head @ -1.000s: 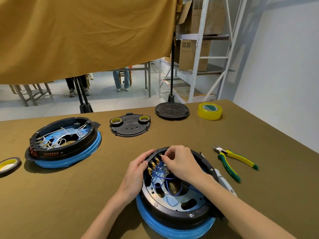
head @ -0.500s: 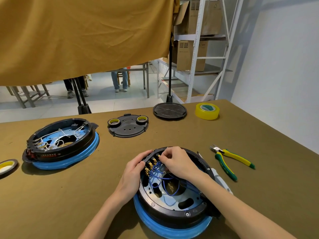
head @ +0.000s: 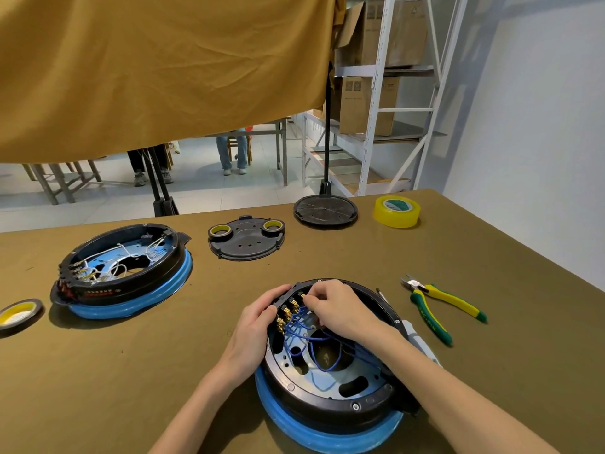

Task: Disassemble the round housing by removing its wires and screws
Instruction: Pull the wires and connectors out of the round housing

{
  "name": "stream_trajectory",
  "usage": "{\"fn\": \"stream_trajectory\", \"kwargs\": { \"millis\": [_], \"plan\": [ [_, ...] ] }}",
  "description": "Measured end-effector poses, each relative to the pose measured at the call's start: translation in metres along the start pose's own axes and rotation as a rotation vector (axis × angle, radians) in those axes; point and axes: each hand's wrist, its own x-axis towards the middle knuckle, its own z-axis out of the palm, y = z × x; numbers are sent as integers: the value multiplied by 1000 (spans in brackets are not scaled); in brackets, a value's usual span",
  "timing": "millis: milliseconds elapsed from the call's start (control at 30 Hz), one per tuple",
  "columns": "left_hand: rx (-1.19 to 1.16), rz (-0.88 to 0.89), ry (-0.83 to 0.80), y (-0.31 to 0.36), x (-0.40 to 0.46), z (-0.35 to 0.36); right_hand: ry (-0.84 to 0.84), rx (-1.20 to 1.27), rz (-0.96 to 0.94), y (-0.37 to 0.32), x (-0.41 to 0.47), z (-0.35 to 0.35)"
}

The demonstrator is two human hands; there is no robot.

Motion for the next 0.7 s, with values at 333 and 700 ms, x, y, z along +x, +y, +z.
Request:
{"fn": "stream_trajectory", "kwargs": {
  "millis": [333,700],
  "plan": [
    [-19,3,-12,1,0,-1,-11,95,34,3,1,1],
    [-76,-12,-13,-2,-1,1,92,-3,9,1,-10,4]
  ]
}}
